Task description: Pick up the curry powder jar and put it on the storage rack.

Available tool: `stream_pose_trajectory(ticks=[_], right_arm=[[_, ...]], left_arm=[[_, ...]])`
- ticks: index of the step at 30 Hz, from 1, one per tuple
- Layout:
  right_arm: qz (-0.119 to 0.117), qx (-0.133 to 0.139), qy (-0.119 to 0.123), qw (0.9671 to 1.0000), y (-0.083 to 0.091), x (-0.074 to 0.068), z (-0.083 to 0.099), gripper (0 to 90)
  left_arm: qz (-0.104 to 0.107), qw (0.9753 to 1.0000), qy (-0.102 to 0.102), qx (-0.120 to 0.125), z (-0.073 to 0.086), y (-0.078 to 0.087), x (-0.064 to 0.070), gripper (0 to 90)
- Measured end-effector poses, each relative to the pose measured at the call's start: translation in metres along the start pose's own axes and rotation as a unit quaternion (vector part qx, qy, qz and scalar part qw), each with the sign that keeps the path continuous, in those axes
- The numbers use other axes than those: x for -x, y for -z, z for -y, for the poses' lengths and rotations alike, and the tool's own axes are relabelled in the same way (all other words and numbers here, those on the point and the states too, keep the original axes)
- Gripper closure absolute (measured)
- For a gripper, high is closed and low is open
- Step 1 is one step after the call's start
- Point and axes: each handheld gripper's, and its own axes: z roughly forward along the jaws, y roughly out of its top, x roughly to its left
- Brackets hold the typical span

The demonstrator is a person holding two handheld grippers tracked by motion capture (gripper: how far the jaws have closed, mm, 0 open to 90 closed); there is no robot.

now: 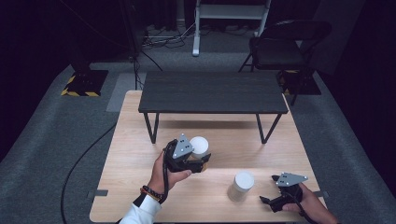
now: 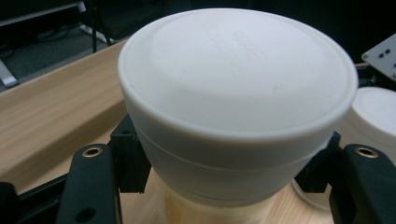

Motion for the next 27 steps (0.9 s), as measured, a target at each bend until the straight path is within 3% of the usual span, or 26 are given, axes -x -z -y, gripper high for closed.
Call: stream_pose_trajectory(ticks=[11,16,27], right_arm=[[0.000,-0.001,0.000,1.0000,0.000,0.000,-0.001,0.0],[0.002,-0.002,-0.002,1.0000,0.000,-0.001,-0.001,0.0],[0.002,-0.001,-0.002,1.0000,0.000,-0.001,0.000,0.0]], left_arm=[[0.002,0.9999,-0.004,0.015,-0.021,-0.003,-0.002,35.1],[-0.007,0.9996,0.007,0.025,-0.028,-0.001,-0.005,35.1],[-0.022,0.9991,0.003,0.036,-0.047,0.004,-0.007,35.2]])
